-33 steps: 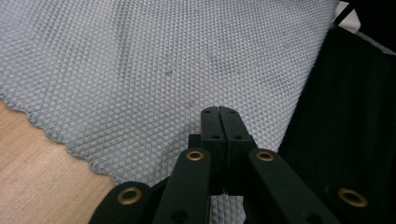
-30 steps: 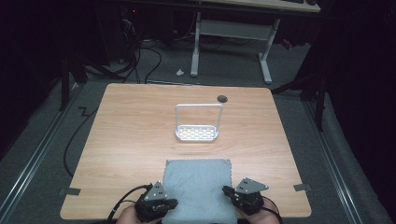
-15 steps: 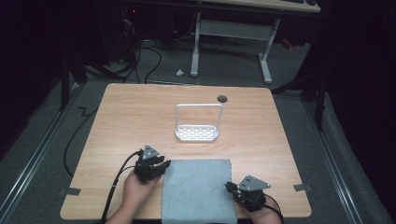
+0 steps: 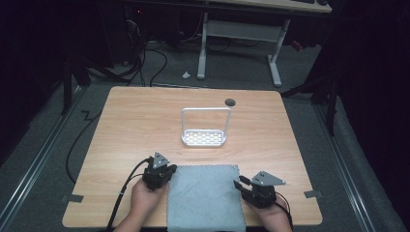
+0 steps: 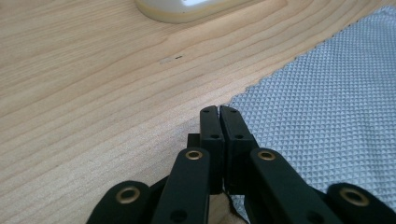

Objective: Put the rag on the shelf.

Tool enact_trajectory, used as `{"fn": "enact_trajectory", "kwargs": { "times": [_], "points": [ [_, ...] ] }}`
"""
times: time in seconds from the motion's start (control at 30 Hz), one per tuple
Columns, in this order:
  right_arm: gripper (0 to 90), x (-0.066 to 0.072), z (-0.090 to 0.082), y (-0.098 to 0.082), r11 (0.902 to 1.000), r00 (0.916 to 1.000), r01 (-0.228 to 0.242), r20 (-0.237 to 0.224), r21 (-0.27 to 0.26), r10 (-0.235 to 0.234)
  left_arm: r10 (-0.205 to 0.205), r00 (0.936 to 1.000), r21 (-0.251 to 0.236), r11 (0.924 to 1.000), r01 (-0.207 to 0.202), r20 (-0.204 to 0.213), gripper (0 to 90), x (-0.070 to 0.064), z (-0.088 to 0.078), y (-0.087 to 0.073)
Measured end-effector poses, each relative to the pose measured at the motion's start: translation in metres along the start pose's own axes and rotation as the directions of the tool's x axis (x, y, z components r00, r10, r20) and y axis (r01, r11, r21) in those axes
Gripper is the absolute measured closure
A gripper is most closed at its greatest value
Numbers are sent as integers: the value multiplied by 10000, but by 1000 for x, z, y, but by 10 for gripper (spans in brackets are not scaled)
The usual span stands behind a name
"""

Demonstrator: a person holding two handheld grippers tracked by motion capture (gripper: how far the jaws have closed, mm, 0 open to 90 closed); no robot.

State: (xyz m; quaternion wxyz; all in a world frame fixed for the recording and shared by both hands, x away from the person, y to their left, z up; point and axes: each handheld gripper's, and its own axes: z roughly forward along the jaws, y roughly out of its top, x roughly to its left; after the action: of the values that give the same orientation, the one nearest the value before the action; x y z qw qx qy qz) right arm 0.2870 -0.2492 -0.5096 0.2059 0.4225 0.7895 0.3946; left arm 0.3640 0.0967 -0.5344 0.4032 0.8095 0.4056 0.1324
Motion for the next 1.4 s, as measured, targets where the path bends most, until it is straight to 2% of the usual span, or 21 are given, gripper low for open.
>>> {"fn": "enact_trajectory", "kwargs": {
  "times": [0.13, 0.2, 0.27, 0.3, 0.37, 0.43, 0.47, 0.5, 0.6, 0.67, 0.73, 0.8, 0.87, 0.93, 1.1, 1.3, 1.4],
  "points": [
    [632, -12, 27, 19, 9979, 9977, -440, 537, 482, 414, 17, 10000, -7, 10000, -17, -49, 883, 0, 0, 0],
    [615, -17, 43, 21, 9931, 9936, -830, 831, 824, 762, -58, 10000, -30, 10000, 58, -8, 883, 0, -1, -1],
    [610, -19, 54, 20, 9903, 9895, -842, 1263, 1105, 700, -86, 10000, -13, 10000, 86, 45, 883, 1, -1, -1],
    [610, -19, 56, 19, 9905, 9878, -905, 1356, 1039, 760, -90, 9999, -8, 10000, 90, 63, 883, 1, -1, -1],
    [670, -20, 56, 19, 9902, 9873, -979, 1348, 992, 841, -110, 9999, 2, 9999, 110, 59, 883, 1, -1, -1],
    [714, -19, 56, 18, 9922, 9905, -742, 1233, 1005, 615, -193, 9998, -2, 9998, 193, 107, 883, 2, -1, -1],
    [776, -18, 56, 17, 9939, 9922, -614, 1138, 917, 508, -207, 9997, -8, 9998, 207, 124, 883, 2, -1, -1],
    [776, -18, 56, 17, 9939, 9922, -614, 1138, 917, 508, -205, 9997, -12, 9998, 205, 110, 883, 2, -1, -1],
    [880, -12, 56, 17, 9952, 9945, -252, 1034, 950, 153, -156, 9998, -1, 9999, 156, 82, 883, 2, -1, -1],
    [890, -10, 56, 17, 9948, 9939, -108, 1106, 1011, -4, -319, 9994, -34, 9995, 319, 164, 883, 3, -1, -1],
    [893, -10, 56, 17, 9949, 9945, -139, 1045, 1000, 34, -413, 9987, -158, 9990, 418, 286, 883, 5, -3, -1],
    [894, -9, 54, 17, 9965, 9941, 9, 1081, 839, -100, -607, 9969, -338, 9975, 624, 492, 883, 7, -4, -1],
    [894, -10, 51, 18, 9982, 9950, -30, 1002, 592, -29, -716, 9956, -551, 9957, 750, 606, 883, 10, -7, -2],
    [893, -10, 48, 18, 9993, 9957, -102, 926, 358, 68, -682, 9958, -658, 9952, 723, 616, 884, 9, -9, -2],
    [893, -7, 39, 20, 9996, 9941, 45, 1080, -275, -16, -642, 9968, -1163, 9908, 693, 467, 884, 6, -14, -3],
    [894, -5, 29, 26, 9948, 9936, 55, 1127, -1014, 60, -663, 9965, -1946, 9780, 752, 519, 884, 2, -27, 4],
    [893, -5, 24, 32, 9910, 9925, 144, 1219, -1333, 19, -697, 9961, -2473, 9655, 812, 549, 885, 3, -36, 11]
  ]
}}
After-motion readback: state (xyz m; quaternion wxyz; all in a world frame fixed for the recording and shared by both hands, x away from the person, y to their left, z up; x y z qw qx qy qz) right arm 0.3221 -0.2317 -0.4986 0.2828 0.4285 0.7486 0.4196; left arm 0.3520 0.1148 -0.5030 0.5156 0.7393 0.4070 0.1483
